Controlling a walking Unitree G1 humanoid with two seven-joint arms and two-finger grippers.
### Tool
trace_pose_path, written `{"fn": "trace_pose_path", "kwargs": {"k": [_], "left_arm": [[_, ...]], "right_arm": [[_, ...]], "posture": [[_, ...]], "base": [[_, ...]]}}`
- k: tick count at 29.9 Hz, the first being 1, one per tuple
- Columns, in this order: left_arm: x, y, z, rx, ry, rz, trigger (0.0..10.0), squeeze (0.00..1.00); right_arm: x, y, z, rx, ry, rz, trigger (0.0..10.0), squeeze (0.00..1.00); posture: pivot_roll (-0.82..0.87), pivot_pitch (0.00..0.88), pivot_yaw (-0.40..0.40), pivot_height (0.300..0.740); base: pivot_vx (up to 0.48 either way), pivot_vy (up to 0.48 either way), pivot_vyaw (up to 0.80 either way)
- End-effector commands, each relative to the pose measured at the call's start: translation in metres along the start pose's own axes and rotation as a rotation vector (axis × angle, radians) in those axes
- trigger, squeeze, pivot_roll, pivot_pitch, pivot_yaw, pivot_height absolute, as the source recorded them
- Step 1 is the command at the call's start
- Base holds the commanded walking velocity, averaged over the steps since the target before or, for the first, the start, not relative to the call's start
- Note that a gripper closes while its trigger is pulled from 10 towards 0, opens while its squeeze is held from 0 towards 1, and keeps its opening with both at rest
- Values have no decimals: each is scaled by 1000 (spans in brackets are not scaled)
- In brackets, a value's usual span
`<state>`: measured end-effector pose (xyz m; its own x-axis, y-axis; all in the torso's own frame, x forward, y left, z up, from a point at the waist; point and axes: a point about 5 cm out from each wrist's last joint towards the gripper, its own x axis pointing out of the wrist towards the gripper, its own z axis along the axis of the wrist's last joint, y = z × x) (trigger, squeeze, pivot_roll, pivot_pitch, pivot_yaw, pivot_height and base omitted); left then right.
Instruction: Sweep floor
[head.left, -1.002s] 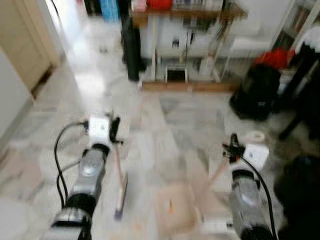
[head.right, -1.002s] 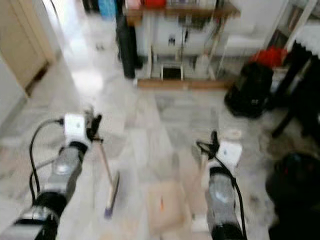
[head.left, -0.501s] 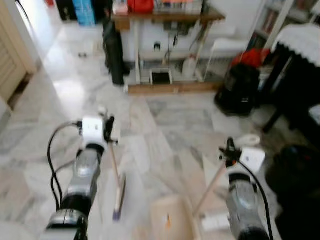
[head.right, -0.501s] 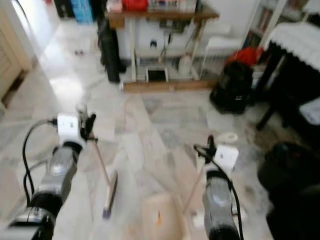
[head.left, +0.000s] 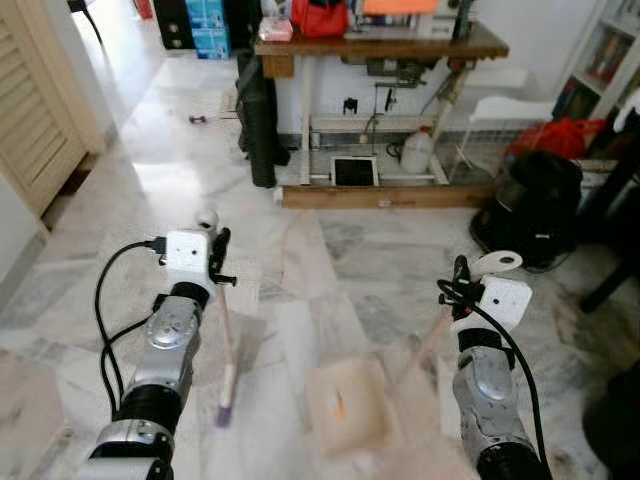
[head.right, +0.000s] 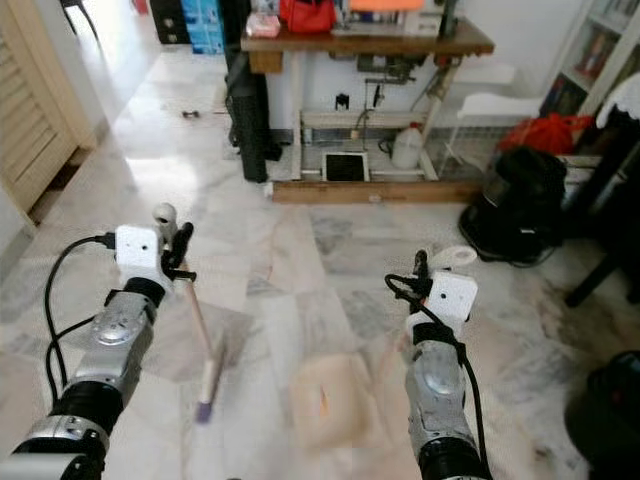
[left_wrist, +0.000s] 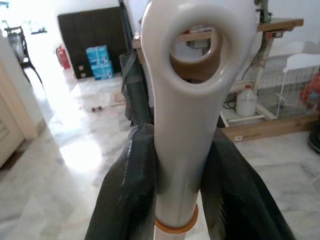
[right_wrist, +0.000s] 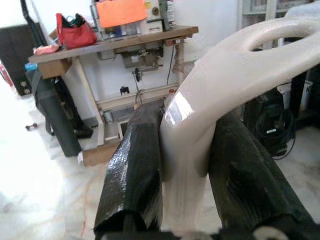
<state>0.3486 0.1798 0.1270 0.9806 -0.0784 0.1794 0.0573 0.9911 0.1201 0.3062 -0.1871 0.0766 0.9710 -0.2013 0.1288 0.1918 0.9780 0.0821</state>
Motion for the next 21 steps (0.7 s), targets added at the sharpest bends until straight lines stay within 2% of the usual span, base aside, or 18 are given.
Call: {"fn": "trace_pose_path", "kwargs": {"k": [1, 2, 21], "left_arm": [[6, -11, 12, -19, -52, -27, 10000, 0], [6, -11, 12, -19, -52, -27, 10000, 0], [3, -13, 6, -24, -29, -49, 10000, 0]], "right_arm": [[1, -11, 4, -22, -17, -25, 10000, 0], [1, -11, 4, -22, -17, -25, 10000, 0], [1, -15, 3, -39, -11, -37, 10000, 0]], "posture": [[58, 17, -26, 740], [58, 17, -26, 740], [55, 25, -29, 740]], "base": [[480, 0, 0], [480, 0, 0], [0, 0, 0]]}}
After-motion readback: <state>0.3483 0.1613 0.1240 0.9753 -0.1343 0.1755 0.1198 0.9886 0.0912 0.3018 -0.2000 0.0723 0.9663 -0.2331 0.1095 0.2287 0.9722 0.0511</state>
